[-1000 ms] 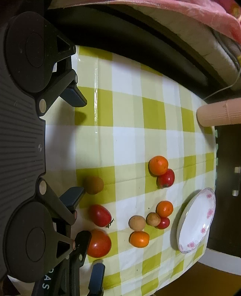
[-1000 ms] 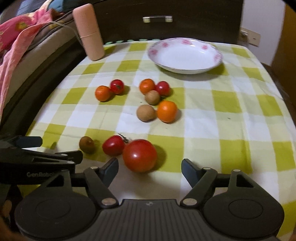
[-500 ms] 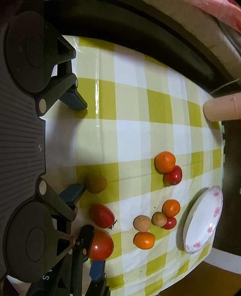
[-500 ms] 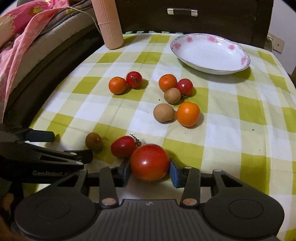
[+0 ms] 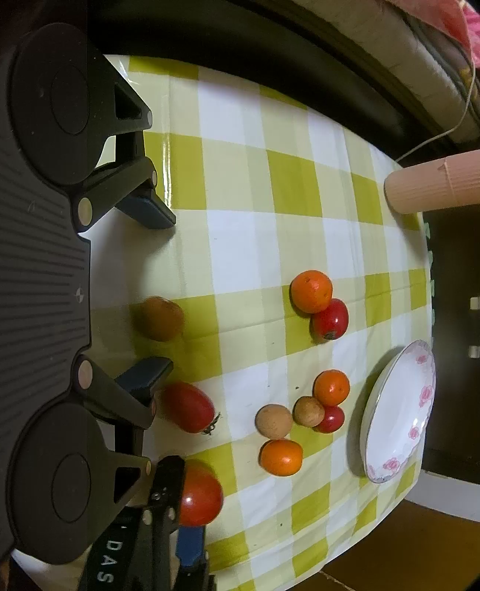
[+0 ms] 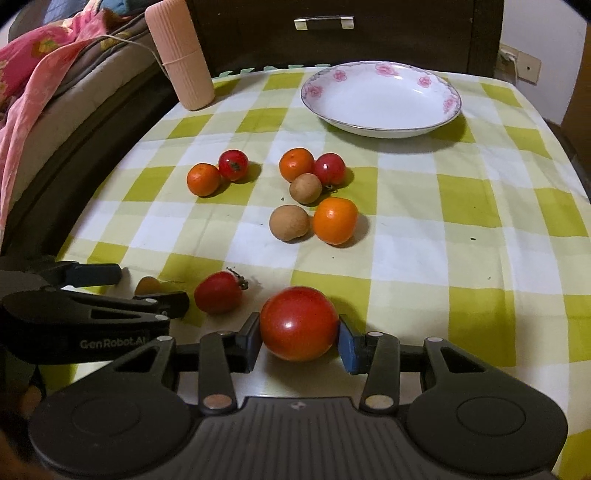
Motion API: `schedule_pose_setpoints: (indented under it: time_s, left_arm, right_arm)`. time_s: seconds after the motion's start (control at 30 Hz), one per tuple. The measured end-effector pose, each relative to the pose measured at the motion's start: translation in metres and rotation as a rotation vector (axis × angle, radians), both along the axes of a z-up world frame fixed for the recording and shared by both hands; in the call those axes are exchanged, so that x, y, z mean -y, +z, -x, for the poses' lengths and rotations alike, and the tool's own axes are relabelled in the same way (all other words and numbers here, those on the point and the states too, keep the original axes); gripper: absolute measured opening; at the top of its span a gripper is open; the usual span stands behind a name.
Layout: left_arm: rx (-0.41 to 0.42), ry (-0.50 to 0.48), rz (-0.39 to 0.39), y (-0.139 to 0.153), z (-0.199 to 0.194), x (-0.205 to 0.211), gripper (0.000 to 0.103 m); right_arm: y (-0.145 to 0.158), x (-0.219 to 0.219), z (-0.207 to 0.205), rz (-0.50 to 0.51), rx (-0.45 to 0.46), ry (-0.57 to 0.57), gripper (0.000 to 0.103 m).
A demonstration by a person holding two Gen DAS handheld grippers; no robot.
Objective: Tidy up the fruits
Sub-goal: 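Grasp the small brown round fruit with the left gripper while the right holds the tomato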
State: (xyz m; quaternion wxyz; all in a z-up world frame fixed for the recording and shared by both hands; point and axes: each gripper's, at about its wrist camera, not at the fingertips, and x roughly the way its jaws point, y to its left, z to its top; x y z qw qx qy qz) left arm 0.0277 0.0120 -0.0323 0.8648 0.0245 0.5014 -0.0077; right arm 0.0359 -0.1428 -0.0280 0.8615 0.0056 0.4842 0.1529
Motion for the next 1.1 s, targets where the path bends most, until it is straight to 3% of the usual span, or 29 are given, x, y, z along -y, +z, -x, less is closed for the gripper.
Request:
schedule_pose_setpoints:
  time_s: [0.2,0.4,0.6,0.77,0.83,1.1]
  left_arm:
    - [0.010,-0.003,0.005,0.0006,0.0026,-0.0006,0.076]
    - [0.029,-0.008,0.017,0.0041,0.0043,-0.0012,0.055]
    - [0.023,-0.030,0.009,0.0048,0.0069,0.0019,0.042]
    - [0.016,-0.029,0.015,0.0050,0.0073,0.0010,0.040]
    - [0.010,-0.035,0.018,0.0057,0.0081,0.0018,0.033]
    - [-0.008,-0.035,0.049,0.0088,0.0090,0.0002,0.032]
  right_arm:
    - [-0.0006,0.0002,-0.0003,-0.002,-0.006,-0.006,0.040]
    - [0.0008,0.0014,0.0013,0.000,0.001,-0.013,0.040]
    - [0.0032,0.0023,0.0013,-0.003,0.007,-0.018,0.040]
    - [0.0044,0.0018,0.0008,-0.002,0.010,-0.019,0.040]
    - [0.0045,0.0017,0.0007,-0.001,0.009,-0.019,0.040]
    - [0.0084,-0.0001,0.0012,0.000,0.020,-0.016,0.040]
